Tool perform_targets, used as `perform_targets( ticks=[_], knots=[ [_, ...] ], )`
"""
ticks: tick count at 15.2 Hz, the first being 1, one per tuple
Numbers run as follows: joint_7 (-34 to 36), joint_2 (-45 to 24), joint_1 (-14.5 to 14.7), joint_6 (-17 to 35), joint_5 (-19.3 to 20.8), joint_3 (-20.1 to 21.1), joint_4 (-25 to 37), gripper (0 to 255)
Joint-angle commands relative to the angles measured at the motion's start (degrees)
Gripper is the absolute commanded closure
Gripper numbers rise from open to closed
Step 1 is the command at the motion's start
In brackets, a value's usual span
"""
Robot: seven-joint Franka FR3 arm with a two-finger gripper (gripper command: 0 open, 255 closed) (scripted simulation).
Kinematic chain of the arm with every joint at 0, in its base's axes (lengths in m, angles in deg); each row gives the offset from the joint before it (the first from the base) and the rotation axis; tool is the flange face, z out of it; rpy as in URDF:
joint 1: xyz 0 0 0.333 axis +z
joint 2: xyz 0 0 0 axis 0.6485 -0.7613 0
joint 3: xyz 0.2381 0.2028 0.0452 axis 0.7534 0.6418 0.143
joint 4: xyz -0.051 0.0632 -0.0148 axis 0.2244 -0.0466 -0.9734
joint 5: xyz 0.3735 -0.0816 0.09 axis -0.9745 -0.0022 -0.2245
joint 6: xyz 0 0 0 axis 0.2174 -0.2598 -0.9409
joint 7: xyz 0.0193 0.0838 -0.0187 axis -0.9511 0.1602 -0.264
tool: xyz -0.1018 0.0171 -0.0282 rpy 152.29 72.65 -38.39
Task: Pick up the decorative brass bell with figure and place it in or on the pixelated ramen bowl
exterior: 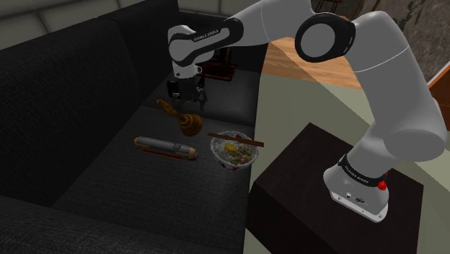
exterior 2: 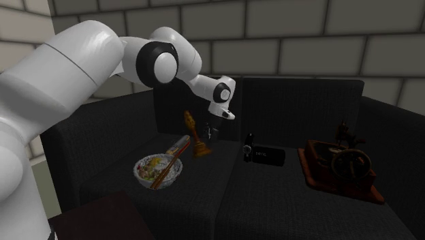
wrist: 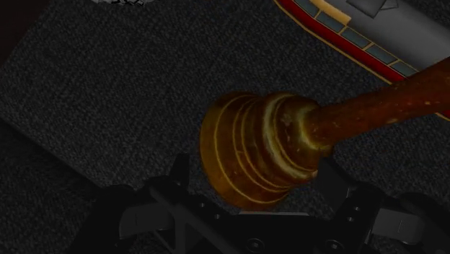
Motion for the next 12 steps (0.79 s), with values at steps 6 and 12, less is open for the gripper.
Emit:
perform_targets(
  ticks=[6,12],
  knots=[
    [-0.2,-0.5,0.1,2.7,0.0,0.0,-2.7,0],
    [-0.3,-0.4,0.2,2.7,-0.2,-0.3,-2.7,255]
  ],
)
